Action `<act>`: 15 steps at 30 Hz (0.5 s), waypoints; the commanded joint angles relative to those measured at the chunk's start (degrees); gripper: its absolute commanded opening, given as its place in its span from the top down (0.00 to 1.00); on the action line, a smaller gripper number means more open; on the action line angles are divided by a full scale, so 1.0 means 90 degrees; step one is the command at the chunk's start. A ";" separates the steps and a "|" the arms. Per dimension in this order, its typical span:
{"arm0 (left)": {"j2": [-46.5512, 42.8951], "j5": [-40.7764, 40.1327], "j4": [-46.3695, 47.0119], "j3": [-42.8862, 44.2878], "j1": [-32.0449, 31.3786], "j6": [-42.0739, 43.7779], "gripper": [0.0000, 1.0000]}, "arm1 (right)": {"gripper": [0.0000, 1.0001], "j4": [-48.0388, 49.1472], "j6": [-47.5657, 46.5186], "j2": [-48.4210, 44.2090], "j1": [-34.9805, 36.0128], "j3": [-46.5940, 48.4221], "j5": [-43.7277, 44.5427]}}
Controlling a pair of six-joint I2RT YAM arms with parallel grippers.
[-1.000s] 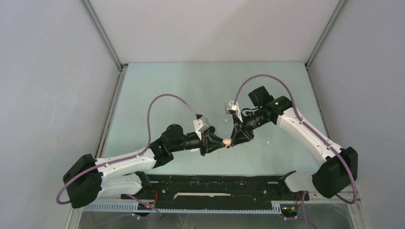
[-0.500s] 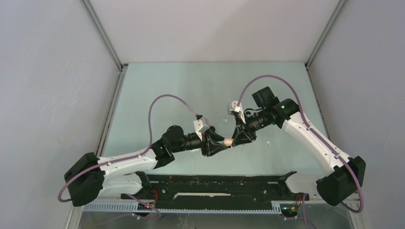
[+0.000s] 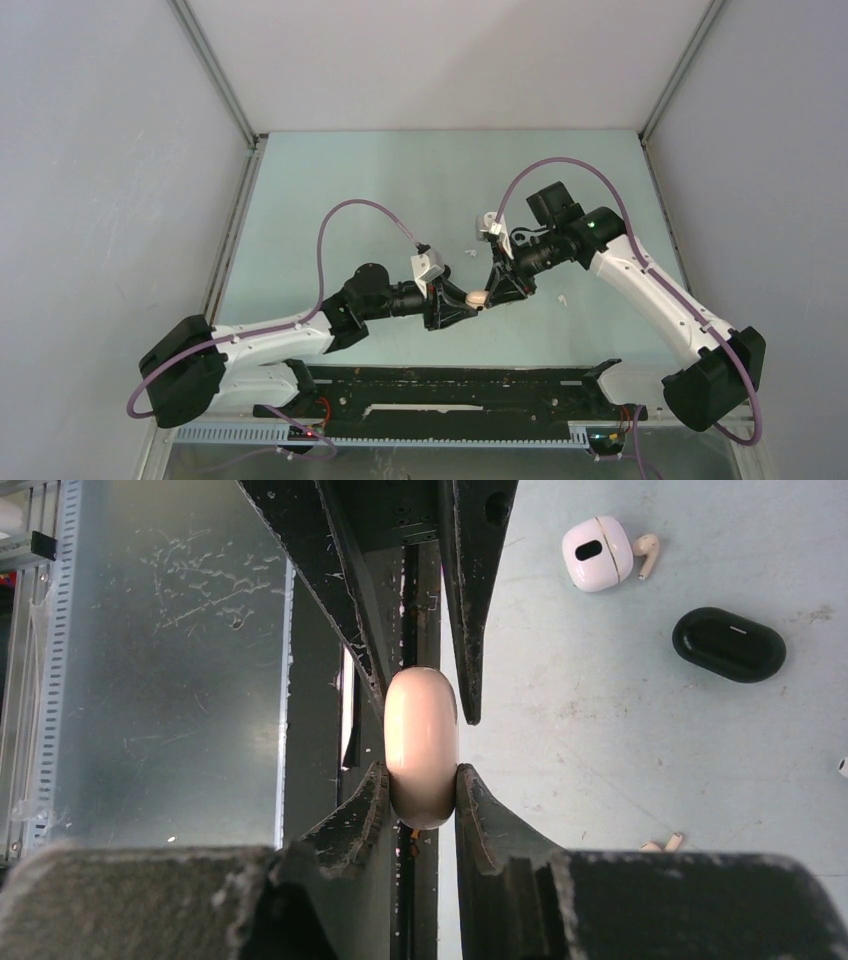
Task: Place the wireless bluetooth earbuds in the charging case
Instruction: Pick up the charging case at the center of the board.
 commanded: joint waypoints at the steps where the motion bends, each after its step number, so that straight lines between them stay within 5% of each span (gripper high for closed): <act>1: 0.0021 0.0138 0.0294 0.0188 -0.0036 0.0145 0.61 | 0.94 0.0168 0.0142 -0.0018 0.0047 0.0174 -0.0152; 10: 0.0063 0.0241 0.0352 0.0264 -0.0051 0.0134 0.67 | 0.93 0.0224 0.0210 0.0059 0.0065 0.0172 -0.0120; 15: 0.0136 0.0481 0.0424 0.0315 -0.0075 0.0076 0.80 | 0.93 0.0472 0.0590 0.0136 0.0071 0.0174 0.0148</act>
